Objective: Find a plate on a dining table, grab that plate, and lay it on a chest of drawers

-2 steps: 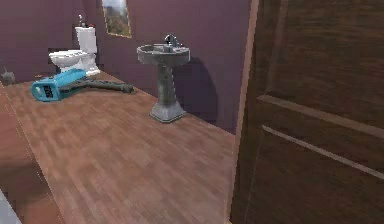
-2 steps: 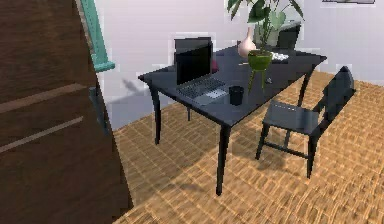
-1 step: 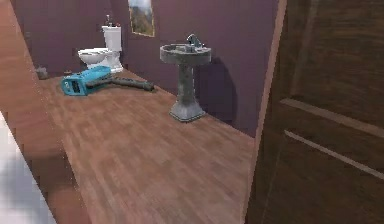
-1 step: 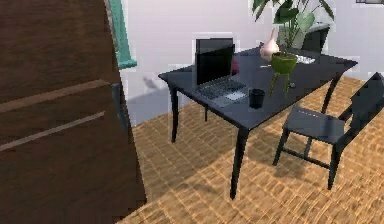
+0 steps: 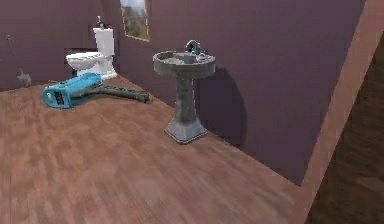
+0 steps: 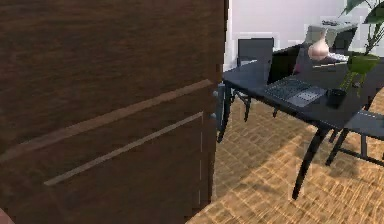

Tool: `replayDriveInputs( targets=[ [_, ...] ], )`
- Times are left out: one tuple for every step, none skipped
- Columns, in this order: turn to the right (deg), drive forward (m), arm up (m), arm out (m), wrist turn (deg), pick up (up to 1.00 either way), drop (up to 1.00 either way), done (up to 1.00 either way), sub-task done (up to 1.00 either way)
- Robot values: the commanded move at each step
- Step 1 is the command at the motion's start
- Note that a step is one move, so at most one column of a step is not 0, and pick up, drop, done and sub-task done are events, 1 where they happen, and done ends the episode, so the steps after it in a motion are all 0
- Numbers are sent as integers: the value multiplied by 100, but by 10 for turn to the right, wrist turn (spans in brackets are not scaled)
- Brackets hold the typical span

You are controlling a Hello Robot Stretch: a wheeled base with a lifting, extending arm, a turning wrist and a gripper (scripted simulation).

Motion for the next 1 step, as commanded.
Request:
replayDriveInputs(
  targets=[
    [-360,0,0,0,0,0,0,0,0]
  ],
)
